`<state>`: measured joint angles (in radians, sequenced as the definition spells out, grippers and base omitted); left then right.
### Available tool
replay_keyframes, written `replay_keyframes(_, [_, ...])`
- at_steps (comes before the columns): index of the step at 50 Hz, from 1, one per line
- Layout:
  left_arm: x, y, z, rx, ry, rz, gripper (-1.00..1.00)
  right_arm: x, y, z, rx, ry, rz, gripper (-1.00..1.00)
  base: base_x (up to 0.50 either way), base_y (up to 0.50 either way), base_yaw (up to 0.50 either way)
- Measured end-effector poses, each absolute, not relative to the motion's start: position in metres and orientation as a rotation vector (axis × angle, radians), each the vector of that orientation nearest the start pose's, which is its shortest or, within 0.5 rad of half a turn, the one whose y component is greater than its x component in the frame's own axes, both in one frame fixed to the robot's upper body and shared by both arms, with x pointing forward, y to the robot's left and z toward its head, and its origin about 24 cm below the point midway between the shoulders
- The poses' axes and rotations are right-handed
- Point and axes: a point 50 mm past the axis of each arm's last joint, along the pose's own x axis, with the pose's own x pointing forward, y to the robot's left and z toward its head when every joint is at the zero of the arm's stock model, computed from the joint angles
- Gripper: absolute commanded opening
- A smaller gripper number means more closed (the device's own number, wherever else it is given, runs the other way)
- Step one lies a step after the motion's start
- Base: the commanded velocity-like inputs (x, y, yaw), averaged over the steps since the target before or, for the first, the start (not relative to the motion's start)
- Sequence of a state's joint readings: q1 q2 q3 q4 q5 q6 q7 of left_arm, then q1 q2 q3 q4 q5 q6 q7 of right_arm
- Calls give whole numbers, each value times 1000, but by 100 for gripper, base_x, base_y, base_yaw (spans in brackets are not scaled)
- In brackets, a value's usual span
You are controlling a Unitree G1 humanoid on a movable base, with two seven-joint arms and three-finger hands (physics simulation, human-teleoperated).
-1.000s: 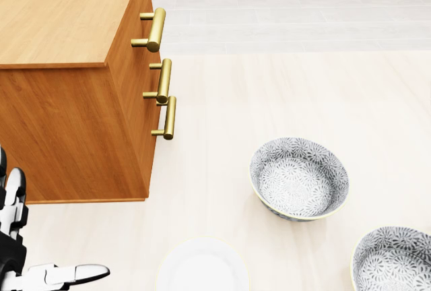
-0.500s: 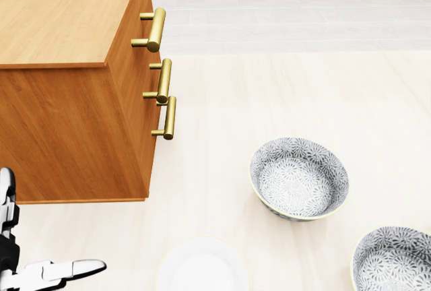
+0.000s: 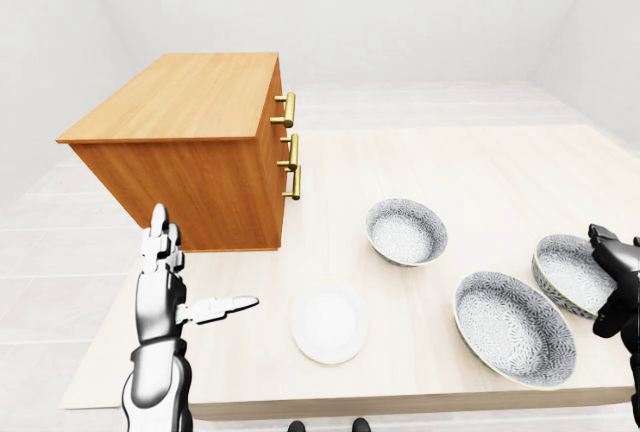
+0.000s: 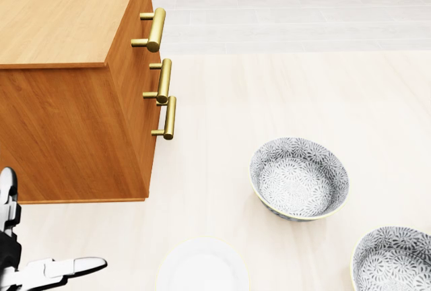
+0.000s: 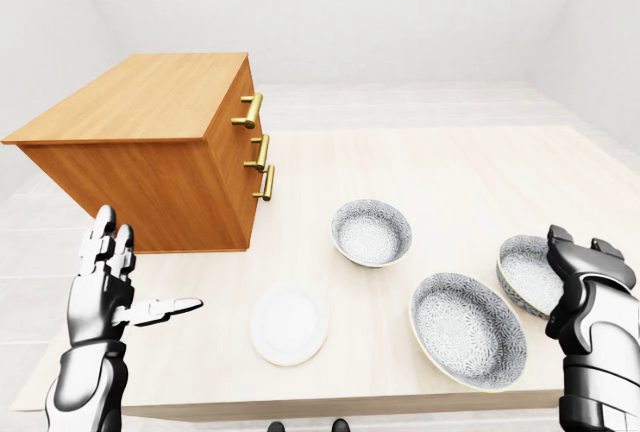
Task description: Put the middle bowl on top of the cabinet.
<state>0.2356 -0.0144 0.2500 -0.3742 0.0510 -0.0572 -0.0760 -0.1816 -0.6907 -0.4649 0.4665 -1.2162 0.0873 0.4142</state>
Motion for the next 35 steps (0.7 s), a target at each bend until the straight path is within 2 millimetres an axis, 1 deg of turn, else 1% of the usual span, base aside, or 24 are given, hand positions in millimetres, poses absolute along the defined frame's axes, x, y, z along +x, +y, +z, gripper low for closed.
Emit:
replay_keyframes(7, [196,215,83,138,-183,228,100,232,-418,88,-1477,867,-258,100,0,0,0])
replay_keyframes(21, [195,212,81,131,-168,199,100,237,-420,71,-1454,877,-244,100,0,0,0])
replay_keyframes(35, [191,210,86,131,-167,185,100,231,-426,57,-1427,901,-256,100,0,0,0])
